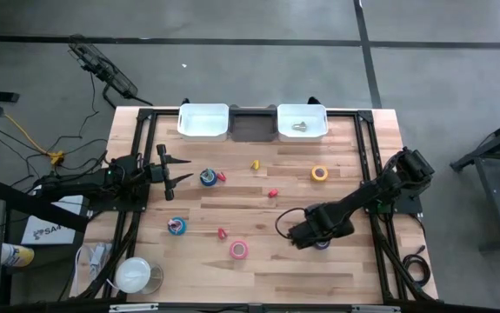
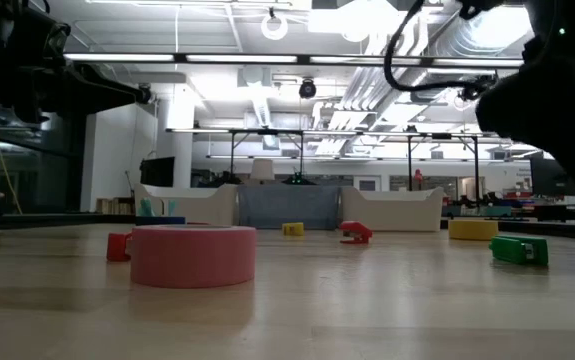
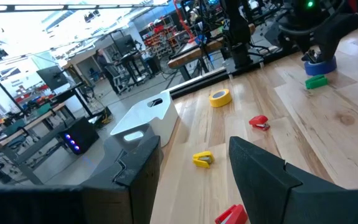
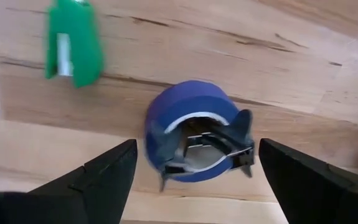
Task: Pick and place Stapler, Stapler remover, tape
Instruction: Put the black staple remover into the right white bin
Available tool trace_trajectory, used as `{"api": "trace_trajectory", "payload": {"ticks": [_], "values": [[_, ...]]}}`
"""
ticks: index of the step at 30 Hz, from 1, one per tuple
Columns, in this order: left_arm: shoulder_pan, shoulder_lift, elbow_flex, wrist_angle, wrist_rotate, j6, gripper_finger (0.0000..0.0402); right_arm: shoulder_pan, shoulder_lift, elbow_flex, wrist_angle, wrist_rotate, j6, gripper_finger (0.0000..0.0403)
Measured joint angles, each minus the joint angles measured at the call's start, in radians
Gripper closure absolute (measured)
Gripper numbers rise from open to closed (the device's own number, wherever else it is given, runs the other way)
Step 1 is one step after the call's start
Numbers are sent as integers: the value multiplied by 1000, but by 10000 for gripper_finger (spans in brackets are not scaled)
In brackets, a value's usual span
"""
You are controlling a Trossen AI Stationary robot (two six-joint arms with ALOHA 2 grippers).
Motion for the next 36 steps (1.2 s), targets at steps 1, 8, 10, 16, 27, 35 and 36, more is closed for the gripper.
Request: {"api": "trace_trajectory", "payload": {"ticks": [1,8,10,16,27,35,36], "values": [[0,0,0,0,0,0,215,0,0,-14,11,-10,2,75],[0,0,0,0,0,0,215,0,1,-91,115,-56,-1,76],[0,0,0,0,0,0,215,0,1,-93,122,-58,-9,76],[0,0,0,0,0,0,215,0,1,-53,71,-61,-32,76],[0,0,0,0,0,0,215,0,1,-16,20,-77,-13,76],[0,0,0,0,0,0,215,-1,1,-16,5,-84,-1,76],[0,0,0,0,0,0,215,-1,1,-16,1,-84,-1,76]]}}
